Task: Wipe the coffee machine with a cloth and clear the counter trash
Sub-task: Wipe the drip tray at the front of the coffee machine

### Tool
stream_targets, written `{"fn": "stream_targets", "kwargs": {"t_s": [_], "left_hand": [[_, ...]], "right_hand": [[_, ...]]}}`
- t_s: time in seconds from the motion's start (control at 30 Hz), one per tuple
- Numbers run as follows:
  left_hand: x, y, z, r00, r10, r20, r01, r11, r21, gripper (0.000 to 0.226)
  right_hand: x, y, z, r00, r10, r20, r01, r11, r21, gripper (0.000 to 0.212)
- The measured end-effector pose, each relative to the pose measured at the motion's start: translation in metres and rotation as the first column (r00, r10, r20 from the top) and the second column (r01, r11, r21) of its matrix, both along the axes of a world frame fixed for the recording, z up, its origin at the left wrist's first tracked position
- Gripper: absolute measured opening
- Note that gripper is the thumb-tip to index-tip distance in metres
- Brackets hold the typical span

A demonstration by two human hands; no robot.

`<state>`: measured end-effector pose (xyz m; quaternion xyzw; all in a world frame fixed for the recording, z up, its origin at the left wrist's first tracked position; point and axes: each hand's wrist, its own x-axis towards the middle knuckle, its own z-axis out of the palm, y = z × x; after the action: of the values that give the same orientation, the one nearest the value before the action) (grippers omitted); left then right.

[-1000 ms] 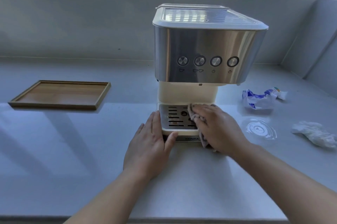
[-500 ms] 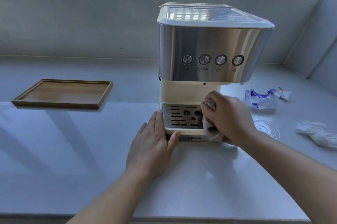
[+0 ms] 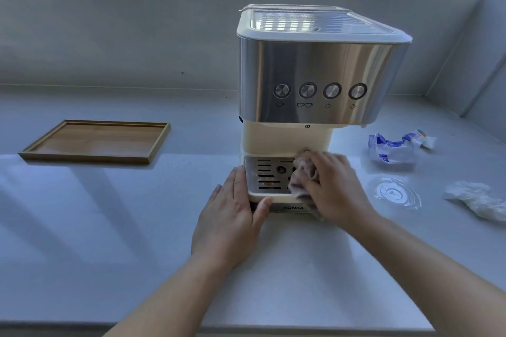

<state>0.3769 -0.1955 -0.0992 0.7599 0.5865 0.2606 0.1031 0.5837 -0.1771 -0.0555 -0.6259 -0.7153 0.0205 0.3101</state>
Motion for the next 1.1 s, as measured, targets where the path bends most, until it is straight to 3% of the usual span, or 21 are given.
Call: {"fn": "stream_targets", "kwargs": {"t_s": [0.1, 0.17, 0.3, 0.43, 0.57, 0.7, 0.77, 0.87, 0.93, 1.03, 1.1], "left_hand": [[0.0, 0.001, 0.001, 1.0, -0.004, 0.009, 0.004, 1.0, 0.003, 0.084], [0.0, 0.0, 0.001, 1.0, -0.003, 0.009, 0.003, 1.0, 0.005, 0.085], [0.0, 0.0, 0.0, 1.0, 0.0, 0.008, 0.0, 1.0, 0.007, 0.078], [-0.001, 0.0, 0.0, 1.0, -0.001, 0.006, 0.001, 1.0, 0.005, 0.078], [-0.001, 0.0, 0.001, 1.0, -0.01, 0.021, 0.011, 1.0, -0.015, 0.079], [-0.003, 0.002, 0.001, 0.995, 0.004, 0.097, 0.0, 0.999, -0.048, 0.075], [-0.004, 0.001, 0.004, 0.991, 0.007, 0.134, -0.001, 0.999, -0.047, 0.072], [-0.005, 0.0, 0.007, 0.984, -0.003, 0.179, 0.006, 1.0, -0.021, 0.069], [-0.004, -0.002, 0.01, 0.977, -0.007, 0.211, 0.012, 1.0, -0.022, 0.07], [-0.005, -0.007, 0.012, 0.97, -0.005, 0.241, 0.009, 1.0, -0.014, 0.076], [-0.004, -0.011, 0.016, 0.978, -0.016, 0.209, 0.003, 0.998, 0.06, 0.077]], "right_hand": [[0.0, -0.03, -0.009, 0.977, 0.204, 0.057, -0.206, 0.978, 0.034, 0.061], [0.011, -0.024, -0.004, 0.961, 0.247, 0.121, -0.251, 0.968, 0.015, 0.065], [0.013, -0.001, 0.006, 0.989, 0.128, -0.078, -0.128, 0.992, 0.005, 0.036], [-0.011, -0.002, 0.001, 0.995, -0.053, -0.088, 0.058, 0.997, 0.057, 0.028], [-0.012, -0.023, -0.007, 1.0, 0.026, 0.01, -0.027, 0.996, 0.086, 0.037], [-0.019, -0.006, -0.004, 0.979, -0.202, 0.025, 0.202, 0.979, 0.004, 0.052], [-0.021, -0.008, -0.009, 0.987, -0.158, 0.007, 0.158, 0.987, 0.018, 0.067], [0.002, -0.023, -0.021, 0.994, -0.015, -0.105, 0.016, 1.0, 0.011, 0.097], [0.015, -0.034, -0.03, 0.969, -0.004, -0.248, 0.009, 1.0, 0.019, 0.108], [0.019, -0.038, -0.033, 0.895, -0.015, -0.446, -0.005, 0.999, -0.044, 0.112], [0.022, -0.036, -0.032, 0.844, -0.018, -0.536, -0.042, 0.994, -0.1, 0.101]]}}
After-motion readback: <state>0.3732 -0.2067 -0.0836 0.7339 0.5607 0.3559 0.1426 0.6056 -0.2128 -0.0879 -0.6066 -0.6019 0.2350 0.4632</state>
